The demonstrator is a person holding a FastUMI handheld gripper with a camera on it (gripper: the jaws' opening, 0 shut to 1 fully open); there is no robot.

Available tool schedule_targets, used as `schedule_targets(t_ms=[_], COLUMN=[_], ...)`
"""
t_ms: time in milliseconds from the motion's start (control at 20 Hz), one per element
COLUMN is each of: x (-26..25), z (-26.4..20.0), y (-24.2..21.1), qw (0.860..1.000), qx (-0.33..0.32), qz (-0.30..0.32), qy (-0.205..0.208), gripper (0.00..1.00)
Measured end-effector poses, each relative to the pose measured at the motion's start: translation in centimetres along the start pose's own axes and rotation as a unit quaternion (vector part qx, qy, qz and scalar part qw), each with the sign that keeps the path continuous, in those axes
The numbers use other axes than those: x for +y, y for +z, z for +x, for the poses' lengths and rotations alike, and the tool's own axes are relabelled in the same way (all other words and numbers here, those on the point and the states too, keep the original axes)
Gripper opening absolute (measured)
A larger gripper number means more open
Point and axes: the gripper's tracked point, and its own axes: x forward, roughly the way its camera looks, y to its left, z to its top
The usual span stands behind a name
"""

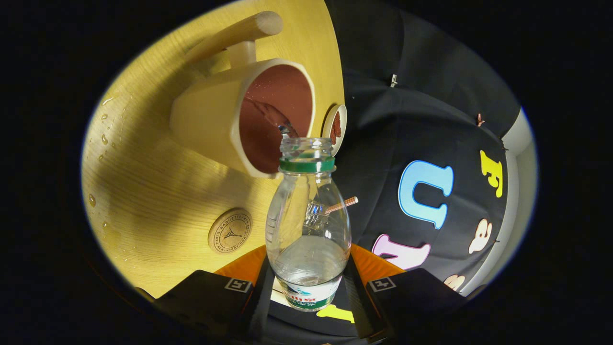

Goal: Take the bottle from table, then pour the juice into the cup, finally place the bottle on the coaster

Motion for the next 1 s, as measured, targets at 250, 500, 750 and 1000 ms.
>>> schedule_targets(t_ms=[250, 500, 750, 1000], x=[-0.4, -0.8, -1.4, -2.0], z=[0.2, 0.5, 0.7, 0.8], y=[0.2, 0.3, 0.6, 0.9], qw=[1.000, 0.999, 0.998, 0.996], qx=[-0.005, -0.008, -0.013, -0.018], qz=[-0.017, -0.037, -0.059, -0.082], qy=[-0.002, -0.005, -0.009, -0.013], gripper=[0.73, 0.73, 0.73, 0.73])
